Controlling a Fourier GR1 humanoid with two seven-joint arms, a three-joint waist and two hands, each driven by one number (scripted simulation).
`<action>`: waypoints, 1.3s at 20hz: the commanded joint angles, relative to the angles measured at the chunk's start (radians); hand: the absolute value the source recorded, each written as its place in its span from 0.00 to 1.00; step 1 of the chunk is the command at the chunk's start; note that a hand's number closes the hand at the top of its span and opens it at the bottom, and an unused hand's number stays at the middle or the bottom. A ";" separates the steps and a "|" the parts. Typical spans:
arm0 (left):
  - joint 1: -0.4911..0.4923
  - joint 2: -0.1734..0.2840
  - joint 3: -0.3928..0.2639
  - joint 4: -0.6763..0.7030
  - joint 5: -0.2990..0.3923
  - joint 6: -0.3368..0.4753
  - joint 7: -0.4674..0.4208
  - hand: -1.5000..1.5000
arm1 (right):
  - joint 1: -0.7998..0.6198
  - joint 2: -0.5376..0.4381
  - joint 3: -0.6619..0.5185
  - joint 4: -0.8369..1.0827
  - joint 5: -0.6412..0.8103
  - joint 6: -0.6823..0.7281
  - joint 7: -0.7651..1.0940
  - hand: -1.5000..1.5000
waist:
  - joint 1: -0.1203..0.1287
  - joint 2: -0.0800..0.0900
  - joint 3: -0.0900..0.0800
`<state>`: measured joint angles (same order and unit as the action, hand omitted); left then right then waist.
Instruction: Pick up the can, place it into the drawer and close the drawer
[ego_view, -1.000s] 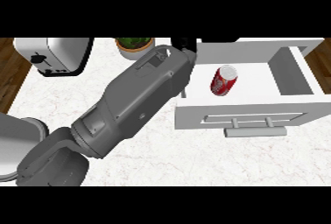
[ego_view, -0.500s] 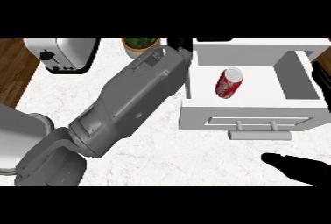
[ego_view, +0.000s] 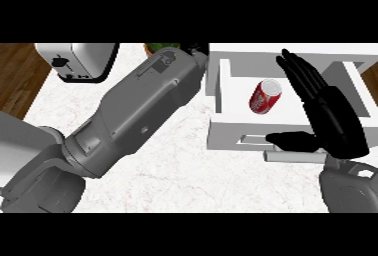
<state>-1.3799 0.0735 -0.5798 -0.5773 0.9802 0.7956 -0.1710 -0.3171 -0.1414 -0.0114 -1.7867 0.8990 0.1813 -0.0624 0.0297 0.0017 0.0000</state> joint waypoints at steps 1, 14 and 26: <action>0.035 0.030 -0.013 -0.066 -0.033 0.041 0.032 0.00 | -0.091 -0.003 0.063 0.172 0.117 -0.055 -0.012 0.00 | 0.006 -0.003 0.000; 0.099 0.226 -0.003 -0.271 -0.092 0.027 0.182 0.00 | -0.325 0.004 0.002 0.795 0.295 -0.388 -0.065 0.00 | 0.012 0.002 0.001; 0.197 0.295 0.006 -0.416 -0.140 0.053 0.229 0.00 | -0.569 -0.023 -0.112 1.225 0.348 -0.675 -0.095 0.00 | 0.032 0.015 0.002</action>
<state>-1.1754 0.3555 -0.5805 -0.9713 0.8563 0.8321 0.0360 -0.8211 -0.1583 -0.0716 -0.6975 1.2696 -0.4233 -0.1354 0.0591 -0.0028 -0.0123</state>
